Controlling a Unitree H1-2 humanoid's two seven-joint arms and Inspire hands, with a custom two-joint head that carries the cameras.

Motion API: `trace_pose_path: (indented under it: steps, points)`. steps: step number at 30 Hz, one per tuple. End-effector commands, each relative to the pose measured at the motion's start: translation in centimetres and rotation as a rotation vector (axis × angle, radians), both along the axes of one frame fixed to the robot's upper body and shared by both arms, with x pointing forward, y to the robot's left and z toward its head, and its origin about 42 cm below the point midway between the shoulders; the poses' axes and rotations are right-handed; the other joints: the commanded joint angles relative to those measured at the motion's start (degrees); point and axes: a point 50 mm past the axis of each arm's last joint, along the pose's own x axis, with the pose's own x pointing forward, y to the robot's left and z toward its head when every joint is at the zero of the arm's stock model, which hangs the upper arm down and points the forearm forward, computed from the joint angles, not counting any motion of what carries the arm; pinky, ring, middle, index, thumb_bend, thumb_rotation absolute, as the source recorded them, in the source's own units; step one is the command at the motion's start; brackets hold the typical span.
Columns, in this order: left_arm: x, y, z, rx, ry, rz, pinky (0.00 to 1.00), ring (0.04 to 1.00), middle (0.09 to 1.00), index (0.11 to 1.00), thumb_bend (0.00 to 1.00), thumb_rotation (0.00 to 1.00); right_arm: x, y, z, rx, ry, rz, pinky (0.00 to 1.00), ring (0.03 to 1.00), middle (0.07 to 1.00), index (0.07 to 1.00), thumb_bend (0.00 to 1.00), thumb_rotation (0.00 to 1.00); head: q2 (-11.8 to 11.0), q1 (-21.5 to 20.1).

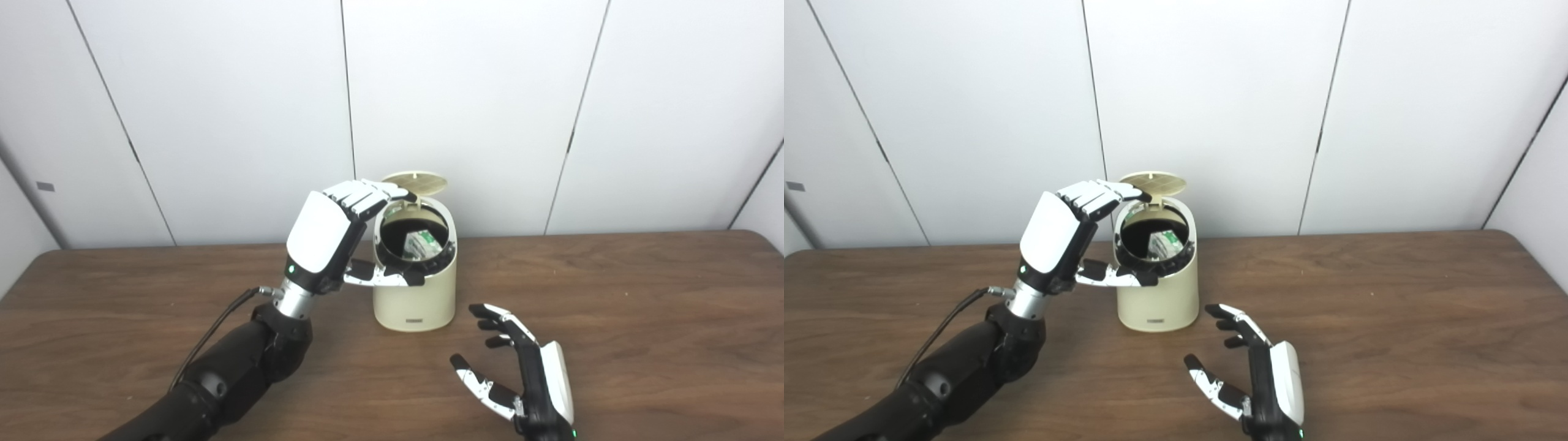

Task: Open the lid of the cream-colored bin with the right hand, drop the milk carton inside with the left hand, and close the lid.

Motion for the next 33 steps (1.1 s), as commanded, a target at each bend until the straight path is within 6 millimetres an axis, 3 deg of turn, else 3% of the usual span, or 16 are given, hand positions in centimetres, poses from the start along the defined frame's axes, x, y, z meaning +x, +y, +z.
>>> trace_pose_path:
  steps: [1, 8, 9, 13, 15, 16, 19, 20, 21, 23, 27, 30, 33]
  points:
    - [0.8, 0.2, 2.8, -0.032, -0.073, -0.011, 0.53, 0.639, 0.692, 0.718, 1.00, 0.56, -0.3, 0.3, -1.1, -0.002, 0.017, 0.009, 0.58, 0.703, 0.736, 0.717, 0.28, 0.10, 0.0, 0.0]
    - [-0.5, 0.7, 2.5, -0.119, -0.062, -0.022, 0.50, 0.602, 0.655, 0.669, 0.99, 0.56, -0.2, 0.3, -0.9, -0.001, 0.003, 0.008, 0.57, 0.699, 0.733, 0.715, 0.29, 0.11, 0.1, 0.3]
    - [-0.9, 0.9, 2.4, -0.146, -0.063, -0.025, 0.44, 0.555, 0.615, 0.619, 0.93, 0.52, -0.1, 0.4, -0.9, 0.000, -0.001, 0.008, 0.57, 0.695, 0.732, 0.712, 0.29, 0.10, 0.1, 0.2]
    - [-3.0, 2.0, 2.2, -0.270, -0.038, -0.047, 0.37, 0.475, 0.521, 0.528, 0.78, 0.40, 0.3, 0.5, 0.1, 0.006, -0.057, 0.003, 0.53, 0.668, 0.727, 0.700, 0.33, 0.09, 0.0, -0.1]
    - [-4.1, 2.5, 1.9, -0.332, 0.002, -0.058, 0.36, 0.445, 0.484, 0.502, 0.68, 0.37, 0.5, 0.5, 1.0, 0.008, -0.099, -0.001, 0.51, 0.649, 0.727, 0.694, 0.34, 0.14, -0.1, -0.2]
    - [-4.8, 2.9, 1.7, -0.371, 0.045, -0.070, 0.35, 0.429, 0.468, 0.492, 0.57, 0.21, 0.6, 0.4, 1.5, 0.009, -0.124, -0.003, 0.50, 0.643, 0.723, 0.690, 0.34, 0.18, -0.1, -0.2]
    - [-7.0, 4.4, 0.7, -0.473, 0.224, -0.104, 0.37, 0.432, 0.473, 0.487, 0.50, 0.11, 0.7, 0.2, 3.9, -0.032, -0.184, 0.014, 0.55, 0.698, 0.749, 0.728, 0.35, 0.31, 0.0, -0.3]
    - [-7.8, 5.1, 0.0, -0.500, 0.303, -0.119, 0.39, 0.463, 0.510, 0.521, 0.50, 0.45, 0.6, 0.1, 4.9, -0.070, -0.199, 0.036, 0.62, 0.760, 0.803, 0.788, 0.37, 0.43, 0.0, -0.3]
    - [-8.6, 5.7, -0.6, -0.525, 0.381, -0.135, 0.42, 0.504, 0.551, 0.565, 0.53, 0.69, 0.5, -0.1, 5.9, -0.109, -0.213, 0.053, 0.70, 0.829, 0.863, 0.854, 0.41, 0.57, 0.0, -0.3]
    - [-9.8, 6.6, -1.7, -0.562, 0.506, -0.144, 0.49, 0.581, 0.626, 0.645, 0.64, 0.92, 0.5, -0.4, 7.7, -0.173, -0.244, 0.072, 0.83, 0.925, 0.947, 0.945, 0.50, 0.78, -0.2, -0.2]
    - [-11.7, 7.5, -3.0, -0.620, 0.675, -0.187, 0.59, 0.689, 0.730, 0.738, 0.78, 1.00, 1.0, -1.3, 10.2, -0.244, -0.299, 0.088, 0.93, 0.986, 0.991, 0.991, 0.60, 0.90, -0.2, 0.0]
    - [-13.1, 7.9, -4.0, -0.687, 0.779, -0.261, 0.68, 0.785, 0.812, 0.804, 0.79, 0.98, 1.7, -1.9, 12.1, -0.280, -0.337, 0.081, 0.93, 0.983, 0.979, 0.981, 0.71, 0.96, -0.3, 0.2]
    - [-14.4, 8.1, -5.2, -0.712, 0.824, -0.296, 0.73, 0.840, 0.866, 0.853, 0.76, 0.96, 2.5, -2.4, 14.5, -0.346, -0.397, 0.075, 0.92, 0.975, 0.977, 0.979, 0.73, 0.99, -0.1, 0.3]
